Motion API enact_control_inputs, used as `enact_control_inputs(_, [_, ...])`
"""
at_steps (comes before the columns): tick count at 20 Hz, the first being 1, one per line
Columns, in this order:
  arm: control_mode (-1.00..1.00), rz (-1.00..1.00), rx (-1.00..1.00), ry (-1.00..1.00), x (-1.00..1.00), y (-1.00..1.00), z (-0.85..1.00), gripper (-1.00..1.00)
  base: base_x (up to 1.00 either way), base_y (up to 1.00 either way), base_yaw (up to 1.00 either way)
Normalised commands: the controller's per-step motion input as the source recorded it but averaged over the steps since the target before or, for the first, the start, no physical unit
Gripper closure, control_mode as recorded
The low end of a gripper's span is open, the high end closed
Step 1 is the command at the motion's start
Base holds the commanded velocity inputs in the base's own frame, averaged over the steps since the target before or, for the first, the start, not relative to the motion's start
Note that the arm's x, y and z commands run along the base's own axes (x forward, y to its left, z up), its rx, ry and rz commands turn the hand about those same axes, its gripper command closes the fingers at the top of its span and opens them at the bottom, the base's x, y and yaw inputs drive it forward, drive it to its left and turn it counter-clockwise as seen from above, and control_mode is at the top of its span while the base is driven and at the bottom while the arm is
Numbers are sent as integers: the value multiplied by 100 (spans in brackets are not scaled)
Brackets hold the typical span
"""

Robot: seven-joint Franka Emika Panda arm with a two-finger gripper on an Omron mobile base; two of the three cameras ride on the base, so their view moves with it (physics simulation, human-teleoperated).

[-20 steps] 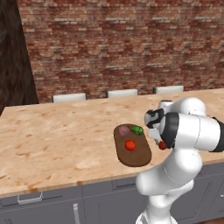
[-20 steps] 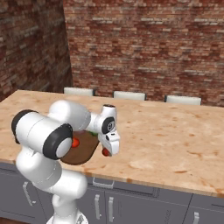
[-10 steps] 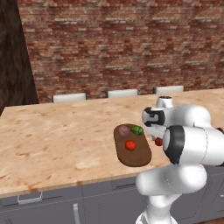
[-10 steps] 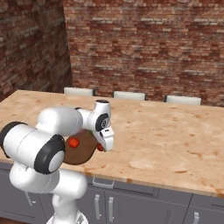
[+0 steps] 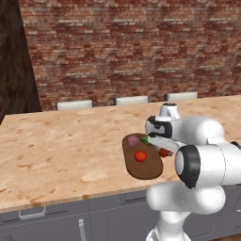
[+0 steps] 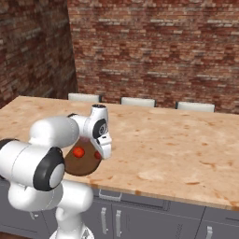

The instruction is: Place the avocado, onion, tomato, and bell pepper on the cutting board.

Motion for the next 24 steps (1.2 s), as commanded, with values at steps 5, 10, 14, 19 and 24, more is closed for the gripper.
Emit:
enact_control_inputs(5, [-100, 3, 0, 0, 0, 33, 0, 100, 0, 0, 0])
enact_control_inputs(10, [-100, 3, 0, 0, 0, 32, 0, 100, 0, 0, 0])
enact_control_inputs(14, [-100, 3, 0, 0, 2, 22, -11, 100, 0, 0, 0])
enact_control_inputs(19, [-100, 2, 0, 0, 1, 7, -13, 100, 0, 0, 0])
enact_control_inputs(24, [-100, 1, 0, 0, 0, 2, -9, 100, 0, 0, 0])
